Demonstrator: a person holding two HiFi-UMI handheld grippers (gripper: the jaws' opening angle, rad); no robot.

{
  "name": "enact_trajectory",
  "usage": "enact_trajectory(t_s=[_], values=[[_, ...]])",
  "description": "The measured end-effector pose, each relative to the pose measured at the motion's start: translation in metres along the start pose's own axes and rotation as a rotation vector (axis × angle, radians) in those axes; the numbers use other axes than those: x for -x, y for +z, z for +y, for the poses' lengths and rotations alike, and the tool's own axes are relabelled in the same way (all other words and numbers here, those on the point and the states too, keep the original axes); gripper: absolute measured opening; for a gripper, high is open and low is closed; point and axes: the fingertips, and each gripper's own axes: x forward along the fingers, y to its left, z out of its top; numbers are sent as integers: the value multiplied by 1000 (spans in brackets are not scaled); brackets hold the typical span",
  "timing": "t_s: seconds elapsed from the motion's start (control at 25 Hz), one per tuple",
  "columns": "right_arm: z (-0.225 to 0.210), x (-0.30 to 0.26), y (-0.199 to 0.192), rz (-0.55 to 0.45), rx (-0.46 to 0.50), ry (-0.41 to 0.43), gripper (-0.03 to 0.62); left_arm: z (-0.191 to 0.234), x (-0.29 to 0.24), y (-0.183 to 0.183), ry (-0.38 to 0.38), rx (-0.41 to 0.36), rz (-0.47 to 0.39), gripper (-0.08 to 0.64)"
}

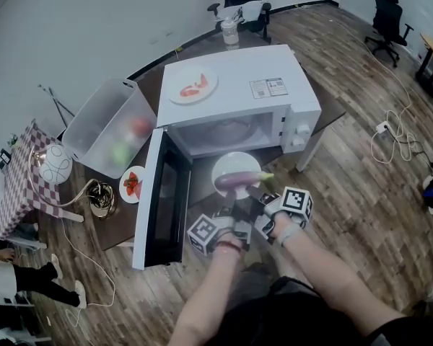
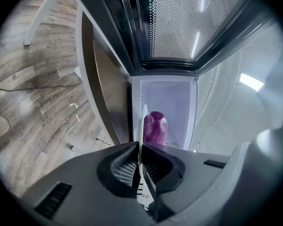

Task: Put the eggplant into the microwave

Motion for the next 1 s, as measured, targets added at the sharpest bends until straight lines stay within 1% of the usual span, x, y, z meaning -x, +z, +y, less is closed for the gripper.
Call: enact_trajectory(t_s=[0.4, 0.56, 0.76, 1.0], values=[[11, -21, 14, -26, 15, 13, 17, -8, -22, 17, -21, -7, 18, 18], [12, -25, 16, -30, 4, 17, 17, -9, -26, 20, -19, -6, 21, 18], [10, -31, 21, -18, -13, 10, 17, -8, -32, 24, -11, -6, 15, 18], [17, -41, 31, -7, 6, 20, 17, -12, -44, 28, -13, 6, 6, 18]])
